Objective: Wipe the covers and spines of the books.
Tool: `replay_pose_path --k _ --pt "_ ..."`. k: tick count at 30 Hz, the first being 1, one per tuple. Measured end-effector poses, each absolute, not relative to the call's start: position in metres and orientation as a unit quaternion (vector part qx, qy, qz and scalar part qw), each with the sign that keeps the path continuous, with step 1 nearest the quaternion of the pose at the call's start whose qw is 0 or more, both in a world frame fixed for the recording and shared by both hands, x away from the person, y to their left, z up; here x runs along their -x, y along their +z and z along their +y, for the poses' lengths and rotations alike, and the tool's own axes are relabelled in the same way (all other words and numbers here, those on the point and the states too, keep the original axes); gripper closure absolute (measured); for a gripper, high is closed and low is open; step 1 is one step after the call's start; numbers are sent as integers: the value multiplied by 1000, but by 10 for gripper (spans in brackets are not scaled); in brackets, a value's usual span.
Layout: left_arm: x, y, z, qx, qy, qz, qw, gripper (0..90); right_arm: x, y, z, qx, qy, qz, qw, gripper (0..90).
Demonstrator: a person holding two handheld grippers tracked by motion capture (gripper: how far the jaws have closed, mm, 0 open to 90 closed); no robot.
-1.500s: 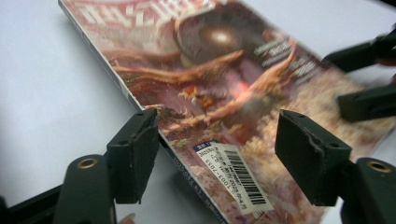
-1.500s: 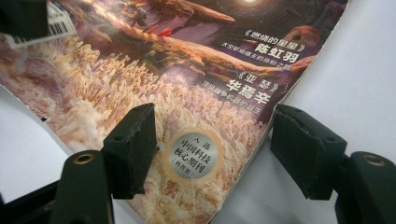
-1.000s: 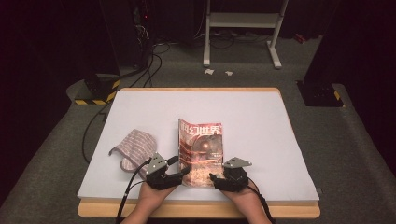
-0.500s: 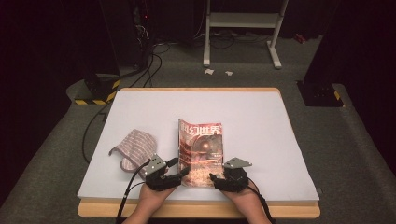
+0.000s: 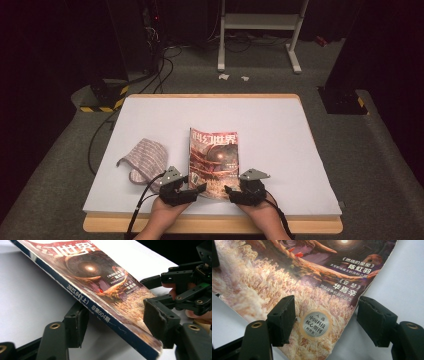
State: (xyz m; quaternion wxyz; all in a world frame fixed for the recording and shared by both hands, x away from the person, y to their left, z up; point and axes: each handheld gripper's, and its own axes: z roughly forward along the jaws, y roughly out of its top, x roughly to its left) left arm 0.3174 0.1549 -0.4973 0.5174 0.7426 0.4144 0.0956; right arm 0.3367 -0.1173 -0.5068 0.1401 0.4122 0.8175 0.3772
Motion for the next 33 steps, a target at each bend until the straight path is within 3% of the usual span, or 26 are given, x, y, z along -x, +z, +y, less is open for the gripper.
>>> replay_pose_path --k 7,11,15,21,31,33 --pt "-315 -492 160 -736 97 411 530 345 -337 -506 -118 -413 377 817 139 310" --pt "-312 -489 163 -731 98 405 541 339 -330 -502 -115 -383 383 820 187 329" --pt "-312 -485 167 -728 99 406 545 340 -323 -494 -108 -360 408 818 186 314" --pt "-312 -483 166 -724 102 401 552 345 -307 -489 -85 -307 426 832 178 259" --pt "-313 -479 163 -722 104 397 557 356 -301 -497 -40 -249 405 852 218 265" --pt "-313 -479 164 -721 102 398 559 359 -306 -501 -35 -253 393 856 221 300"
